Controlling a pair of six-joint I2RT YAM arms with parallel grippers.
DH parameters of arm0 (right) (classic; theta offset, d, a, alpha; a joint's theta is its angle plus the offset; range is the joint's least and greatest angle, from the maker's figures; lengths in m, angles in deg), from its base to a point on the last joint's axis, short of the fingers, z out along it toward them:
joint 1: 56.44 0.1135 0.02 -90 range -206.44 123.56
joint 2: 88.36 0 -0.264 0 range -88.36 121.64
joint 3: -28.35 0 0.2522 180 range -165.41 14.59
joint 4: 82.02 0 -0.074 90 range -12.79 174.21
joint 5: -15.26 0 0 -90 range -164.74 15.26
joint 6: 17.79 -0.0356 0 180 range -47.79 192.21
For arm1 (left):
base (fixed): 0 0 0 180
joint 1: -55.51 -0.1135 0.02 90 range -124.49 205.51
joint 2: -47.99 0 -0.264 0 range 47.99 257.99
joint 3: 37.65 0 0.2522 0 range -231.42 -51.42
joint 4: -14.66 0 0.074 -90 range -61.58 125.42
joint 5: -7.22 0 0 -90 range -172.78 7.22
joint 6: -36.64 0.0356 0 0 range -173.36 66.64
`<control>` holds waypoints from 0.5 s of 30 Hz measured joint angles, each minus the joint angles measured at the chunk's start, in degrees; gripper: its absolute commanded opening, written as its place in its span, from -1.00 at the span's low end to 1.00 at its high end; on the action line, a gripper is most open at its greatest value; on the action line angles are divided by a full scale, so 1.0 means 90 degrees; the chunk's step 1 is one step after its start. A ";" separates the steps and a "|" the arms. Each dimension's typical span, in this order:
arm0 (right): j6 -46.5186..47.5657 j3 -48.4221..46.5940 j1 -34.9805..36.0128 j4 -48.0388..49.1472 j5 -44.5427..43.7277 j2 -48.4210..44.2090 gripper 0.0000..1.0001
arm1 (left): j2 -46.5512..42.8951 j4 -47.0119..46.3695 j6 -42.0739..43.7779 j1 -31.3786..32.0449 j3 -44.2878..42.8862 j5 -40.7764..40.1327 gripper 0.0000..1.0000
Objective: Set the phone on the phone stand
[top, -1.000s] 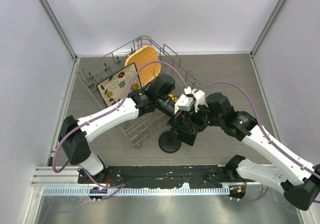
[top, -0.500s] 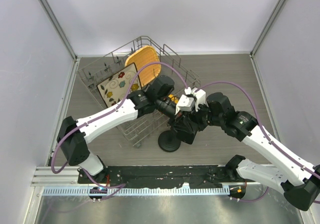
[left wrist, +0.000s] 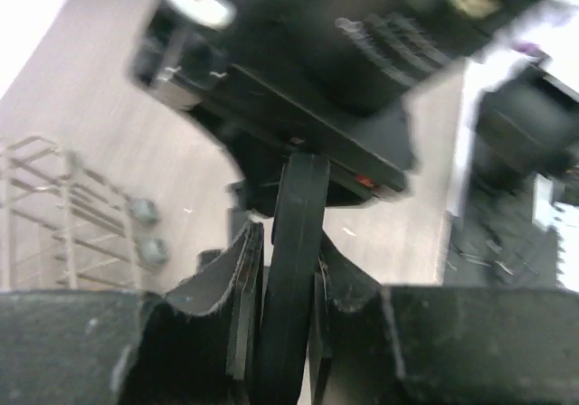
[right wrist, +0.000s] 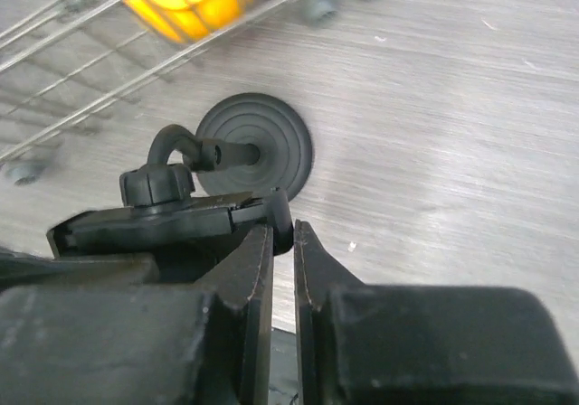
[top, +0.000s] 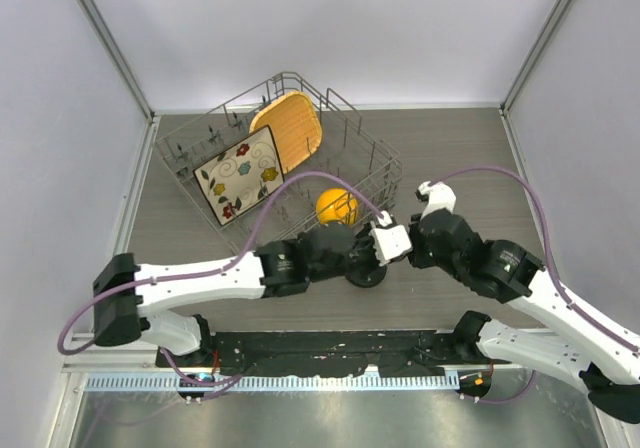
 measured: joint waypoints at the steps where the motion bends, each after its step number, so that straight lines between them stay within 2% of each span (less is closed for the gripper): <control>1: -0.0304 -0.0034 0.0240 -0.0260 -0.0393 -0.0017 -0.99 | 0.0160 -0.0158 -0.0017 0.0204 -0.0002 -0.0872 -1.00; 3: -0.0974 -0.0087 0.0619 -0.0661 -0.1328 0.0012 -0.99 | 0.0658 -0.0801 -0.0063 0.0452 -0.0097 -0.2249 -1.00; 4: -0.1168 -0.0199 0.0590 -0.0763 -0.1591 0.0061 -0.99 | 0.0884 -0.1144 -0.0102 0.0520 -0.0114 -0.2654 -1.00; 5: -0.1316 -0.0321 0.0527 -0.0877 -0.1892 0.0070 -0.99 | 0.1073 -0.1600 -0.0117 0.0612 -0.0151 -0.3007 -1.00; 8: -0.1418 -0.0612 0.0646 -0.1042 -0.2523 -0.0063 -0.99 | 0.1336 -0.2120 -0.0066 0.0860 -0.0389 -0.3650 -1.00; 12: -0.1307 -0.0588 0.0908 -0.0850 -0.2987 -0.0306 -0.99 | 0.1409 -0.2081 -0.0432 0.0906 -0.0702 -0.3995 -1.00; 15: -0.1379 -0.0245 0.1253 -0.0678 -0.3570 -0.0342 -0.99 | 0.1622 -0.1350 -0.1149 0.0867 -0.1202 -0.4252 -1.00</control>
